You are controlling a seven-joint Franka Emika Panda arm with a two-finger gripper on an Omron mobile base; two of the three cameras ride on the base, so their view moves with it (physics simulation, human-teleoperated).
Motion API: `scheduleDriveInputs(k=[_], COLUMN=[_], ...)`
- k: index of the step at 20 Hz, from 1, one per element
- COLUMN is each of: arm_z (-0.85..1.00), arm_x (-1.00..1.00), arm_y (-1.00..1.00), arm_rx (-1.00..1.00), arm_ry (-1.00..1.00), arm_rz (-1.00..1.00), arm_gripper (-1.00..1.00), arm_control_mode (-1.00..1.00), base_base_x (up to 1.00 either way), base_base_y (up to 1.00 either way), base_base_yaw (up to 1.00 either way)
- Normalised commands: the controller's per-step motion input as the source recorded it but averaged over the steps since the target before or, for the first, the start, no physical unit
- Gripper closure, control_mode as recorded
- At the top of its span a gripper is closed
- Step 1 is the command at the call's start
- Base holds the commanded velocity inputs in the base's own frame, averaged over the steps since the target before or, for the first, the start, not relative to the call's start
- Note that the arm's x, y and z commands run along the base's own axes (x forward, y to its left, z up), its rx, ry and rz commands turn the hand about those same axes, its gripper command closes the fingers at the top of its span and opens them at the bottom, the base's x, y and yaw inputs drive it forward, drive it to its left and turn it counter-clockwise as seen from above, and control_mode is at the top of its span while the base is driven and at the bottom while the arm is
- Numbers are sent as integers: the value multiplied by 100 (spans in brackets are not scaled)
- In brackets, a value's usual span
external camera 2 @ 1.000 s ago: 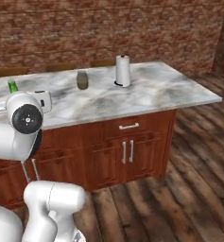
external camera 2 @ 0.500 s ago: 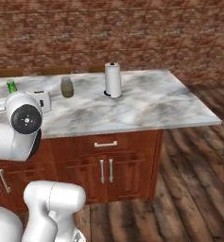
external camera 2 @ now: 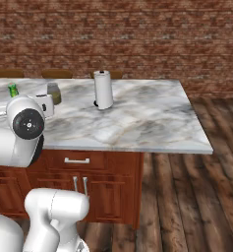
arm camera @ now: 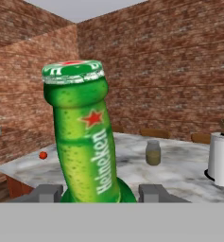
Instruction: Open the cabinet directly in front. Then move the beer and the mug to the dining counter with the jar on it.
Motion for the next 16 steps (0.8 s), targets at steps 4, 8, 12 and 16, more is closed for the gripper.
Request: scheduleDriveInputs(k=[4, 8, 12, 16], arm_z=[0, 0, 0, 0], arm_x=[0, 0, 0, 0], arm_y=[0, 0, 0, 0], arm_rx=[0, 0, 0, 0], arm_ry=[0, 0, 0, 0], arm_rz=[0, 0, 0, 0], arm_gripper=[100, 100, 100, 100], arm_control_mode=[100, 100, 100, 100], base_base_x=[25, 3, 0, 41], base_base_y=[-59, -20, 0, 0], base_base_yaw=[43, 22, 0, 0])
